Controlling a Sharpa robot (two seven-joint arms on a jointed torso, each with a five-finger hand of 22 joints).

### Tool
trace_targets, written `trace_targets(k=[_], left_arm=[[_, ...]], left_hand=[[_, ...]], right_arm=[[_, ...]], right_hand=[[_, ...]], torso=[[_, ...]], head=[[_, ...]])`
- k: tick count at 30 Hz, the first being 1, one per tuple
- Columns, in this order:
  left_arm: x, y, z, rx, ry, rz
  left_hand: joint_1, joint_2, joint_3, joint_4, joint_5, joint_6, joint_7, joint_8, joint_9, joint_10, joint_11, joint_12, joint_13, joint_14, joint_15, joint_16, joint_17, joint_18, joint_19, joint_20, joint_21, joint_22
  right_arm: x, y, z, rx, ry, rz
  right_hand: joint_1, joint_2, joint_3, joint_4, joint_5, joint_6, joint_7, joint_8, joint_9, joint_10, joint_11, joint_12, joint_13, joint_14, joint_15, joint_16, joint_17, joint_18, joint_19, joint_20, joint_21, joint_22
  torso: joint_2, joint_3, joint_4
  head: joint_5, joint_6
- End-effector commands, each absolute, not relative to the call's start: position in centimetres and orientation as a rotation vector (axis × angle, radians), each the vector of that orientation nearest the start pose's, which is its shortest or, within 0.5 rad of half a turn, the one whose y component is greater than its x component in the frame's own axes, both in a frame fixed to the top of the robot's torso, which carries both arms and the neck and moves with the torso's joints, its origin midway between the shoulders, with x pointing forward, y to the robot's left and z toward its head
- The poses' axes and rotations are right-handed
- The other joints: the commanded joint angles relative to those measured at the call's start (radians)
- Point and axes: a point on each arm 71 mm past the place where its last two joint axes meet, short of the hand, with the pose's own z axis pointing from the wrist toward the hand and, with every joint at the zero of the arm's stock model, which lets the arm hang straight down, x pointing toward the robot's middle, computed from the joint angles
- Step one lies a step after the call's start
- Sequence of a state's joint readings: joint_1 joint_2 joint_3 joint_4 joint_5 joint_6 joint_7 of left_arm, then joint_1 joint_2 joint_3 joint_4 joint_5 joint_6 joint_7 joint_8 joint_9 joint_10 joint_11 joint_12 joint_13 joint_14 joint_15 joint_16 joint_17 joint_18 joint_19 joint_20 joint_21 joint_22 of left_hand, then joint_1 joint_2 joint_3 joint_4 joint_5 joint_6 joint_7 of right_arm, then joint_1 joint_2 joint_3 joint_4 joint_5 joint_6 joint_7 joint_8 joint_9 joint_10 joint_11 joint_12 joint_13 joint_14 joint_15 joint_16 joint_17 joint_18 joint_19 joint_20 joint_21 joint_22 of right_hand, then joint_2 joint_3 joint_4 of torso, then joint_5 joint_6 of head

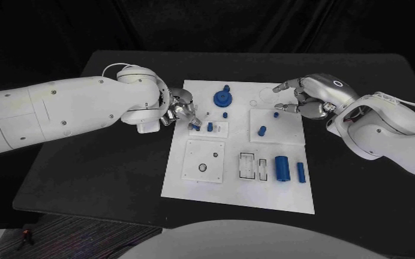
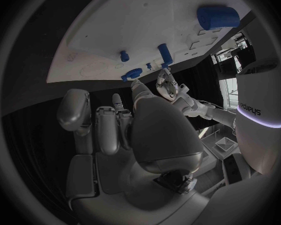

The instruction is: Assemble the parts on the task board

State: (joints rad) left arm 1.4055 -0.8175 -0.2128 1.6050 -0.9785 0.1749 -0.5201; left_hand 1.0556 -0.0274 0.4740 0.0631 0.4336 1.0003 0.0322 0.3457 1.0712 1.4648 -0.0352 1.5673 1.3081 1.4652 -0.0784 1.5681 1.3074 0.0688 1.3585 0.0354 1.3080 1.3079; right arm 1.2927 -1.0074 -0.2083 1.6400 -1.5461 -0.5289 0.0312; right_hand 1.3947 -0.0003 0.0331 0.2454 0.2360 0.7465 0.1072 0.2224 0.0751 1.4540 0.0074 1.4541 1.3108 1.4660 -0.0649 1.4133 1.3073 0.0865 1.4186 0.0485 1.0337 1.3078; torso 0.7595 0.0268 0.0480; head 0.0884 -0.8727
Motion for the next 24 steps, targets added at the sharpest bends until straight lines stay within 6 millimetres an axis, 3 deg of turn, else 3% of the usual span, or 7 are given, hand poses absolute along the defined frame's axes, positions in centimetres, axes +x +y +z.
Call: trace_targets(k=[1,24], left_arm=[[46.56,18.4,-19.28,-0.034,2.391,-0.465],[46.25,18.46,-19.71,-0.021,2.414,-0.466]], left_hand=[[0.003,0.012,0.01,-0.002,0.001,0.0,-0.006,-0.004,0.0,0.106,-0.003,0.003,0.263,0.106,-0.001,0.003,0.263,0.008,-0.002,-0.001,-0.007,0.104],[0.004,0.012,0.02,-0.011,0.0,-0.004,-0.004,-0.006,0.002,0.102,-0.003,-0.001,0.258,0.106,0.0,0.003,0.263,0.009,-0.006,0.0,-0.012,0.103]], right_arm=[[44.88,-24.08,-17.72,-0.302,1.482,0.643],[44.86,-24.21,-18.2,-0.296,1.495,0.638]], right_hand=[[0.006,0.003,-0.002,-0.005,0.004,-0.002,-0.001,-0.004,-0.002,-0.009,-0.001,-0.003,0.106,0.06,0.006,-0.003,0.097,0.014,-0.006,0.002,-0.007,0.127],[0.006,0.003,-0.003,-0.006,0.007,-0.002,-0.001,-0.006,-0.002,-0.009,-0.001,-0.003,0.105,0.06,0.006,-0.004,0.096,0.014,-0.006,0.002,-0.009,0.127]], torso=[[0.0,-0.0003,-0.0005],[-0.001,-0.0005,-0.0005]], head=[[0.0,0.0],[0.002,0.0]])
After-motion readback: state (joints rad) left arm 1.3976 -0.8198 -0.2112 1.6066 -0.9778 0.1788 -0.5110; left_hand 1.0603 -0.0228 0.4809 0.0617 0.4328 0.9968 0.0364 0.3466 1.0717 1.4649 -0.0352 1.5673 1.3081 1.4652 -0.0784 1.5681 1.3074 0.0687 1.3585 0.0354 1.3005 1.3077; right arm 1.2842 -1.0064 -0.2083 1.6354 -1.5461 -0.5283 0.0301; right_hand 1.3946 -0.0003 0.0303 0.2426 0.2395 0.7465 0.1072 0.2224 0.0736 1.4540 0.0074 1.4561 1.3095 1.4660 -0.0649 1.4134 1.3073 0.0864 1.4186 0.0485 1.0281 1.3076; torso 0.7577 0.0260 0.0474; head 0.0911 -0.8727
